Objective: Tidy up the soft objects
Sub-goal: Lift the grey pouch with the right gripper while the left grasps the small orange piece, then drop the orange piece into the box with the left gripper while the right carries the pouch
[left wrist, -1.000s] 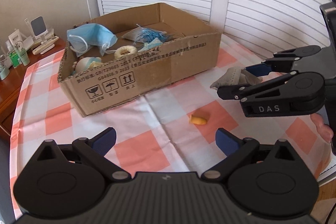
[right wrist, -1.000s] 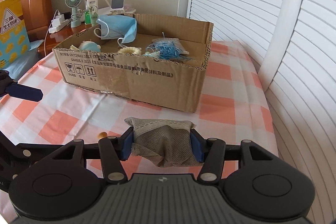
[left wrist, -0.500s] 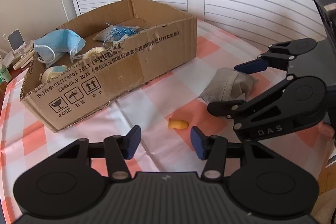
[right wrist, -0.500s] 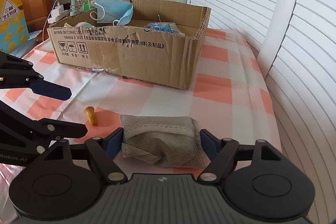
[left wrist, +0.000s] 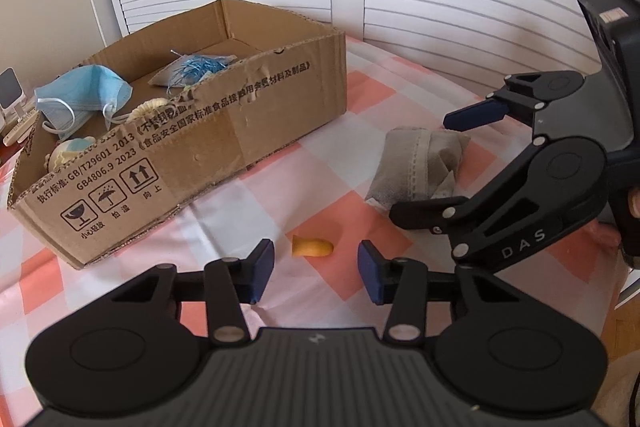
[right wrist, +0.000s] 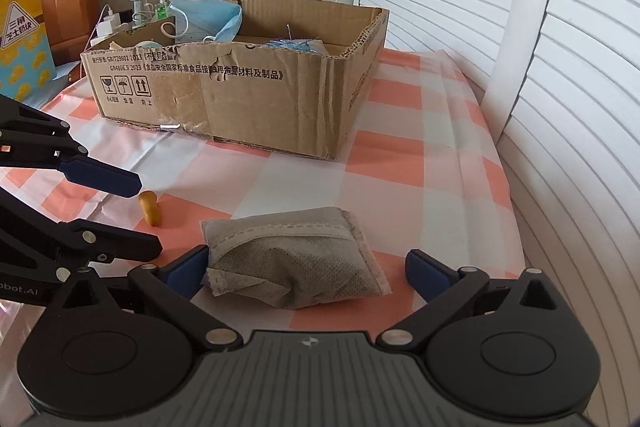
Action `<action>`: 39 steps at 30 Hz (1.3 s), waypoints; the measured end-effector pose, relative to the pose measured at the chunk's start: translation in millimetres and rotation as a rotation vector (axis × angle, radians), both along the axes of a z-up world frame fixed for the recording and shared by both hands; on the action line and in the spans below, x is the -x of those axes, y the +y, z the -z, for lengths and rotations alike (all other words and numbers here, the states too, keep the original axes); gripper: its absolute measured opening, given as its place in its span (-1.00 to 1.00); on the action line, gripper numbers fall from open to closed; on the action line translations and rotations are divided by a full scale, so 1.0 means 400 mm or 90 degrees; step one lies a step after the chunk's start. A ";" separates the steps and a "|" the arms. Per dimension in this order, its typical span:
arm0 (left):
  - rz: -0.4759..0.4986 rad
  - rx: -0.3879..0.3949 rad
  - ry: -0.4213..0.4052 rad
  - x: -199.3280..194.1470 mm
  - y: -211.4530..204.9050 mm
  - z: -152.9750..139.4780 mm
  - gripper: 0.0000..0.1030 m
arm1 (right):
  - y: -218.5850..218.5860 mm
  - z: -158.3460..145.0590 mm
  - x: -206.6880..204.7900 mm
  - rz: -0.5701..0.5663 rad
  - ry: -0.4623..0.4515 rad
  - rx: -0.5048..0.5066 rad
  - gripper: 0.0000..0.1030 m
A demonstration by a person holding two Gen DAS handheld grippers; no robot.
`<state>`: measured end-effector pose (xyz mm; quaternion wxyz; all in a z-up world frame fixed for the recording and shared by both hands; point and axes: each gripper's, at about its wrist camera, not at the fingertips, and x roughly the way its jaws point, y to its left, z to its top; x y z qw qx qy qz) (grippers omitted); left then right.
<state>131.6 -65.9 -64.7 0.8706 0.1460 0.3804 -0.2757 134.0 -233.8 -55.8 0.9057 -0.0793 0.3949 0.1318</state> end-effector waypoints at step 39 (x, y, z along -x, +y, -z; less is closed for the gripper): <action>-0.081 0.036 0.022 -0.025 0.066 0.002 -0.61 | 0.047 -0.002 -0.023 -0.052 0.014 0.005 1.00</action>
